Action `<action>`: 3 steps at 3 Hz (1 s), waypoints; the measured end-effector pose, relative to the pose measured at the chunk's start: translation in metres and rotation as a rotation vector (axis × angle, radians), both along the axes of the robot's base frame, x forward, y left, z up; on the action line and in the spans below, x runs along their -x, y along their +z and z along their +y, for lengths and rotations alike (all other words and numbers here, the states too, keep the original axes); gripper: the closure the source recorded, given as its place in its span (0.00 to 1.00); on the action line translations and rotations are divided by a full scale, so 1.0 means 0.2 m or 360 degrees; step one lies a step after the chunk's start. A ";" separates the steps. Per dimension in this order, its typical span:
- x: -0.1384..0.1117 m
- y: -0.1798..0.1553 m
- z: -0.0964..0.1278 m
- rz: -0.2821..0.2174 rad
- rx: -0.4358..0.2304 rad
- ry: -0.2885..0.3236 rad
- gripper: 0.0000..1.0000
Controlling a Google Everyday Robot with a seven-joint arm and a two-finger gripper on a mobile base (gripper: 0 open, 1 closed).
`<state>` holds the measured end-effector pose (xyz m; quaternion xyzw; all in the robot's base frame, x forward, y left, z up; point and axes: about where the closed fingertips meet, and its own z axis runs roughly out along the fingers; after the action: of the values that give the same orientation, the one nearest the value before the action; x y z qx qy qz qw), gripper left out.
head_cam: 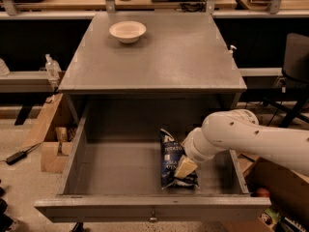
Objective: Pick blue chip bag from top drawer and place on counter
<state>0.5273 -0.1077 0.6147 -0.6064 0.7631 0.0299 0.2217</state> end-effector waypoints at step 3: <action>-0.53 1.29 0.08 -0.0185 0.0271 0.0015 1.00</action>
Offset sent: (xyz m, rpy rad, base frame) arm 0.1032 0.0114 0.3527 -0.2604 0.0004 0.0708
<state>0.6336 -0.0909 0.8721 -0.6272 0.7459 -0.0694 0.2131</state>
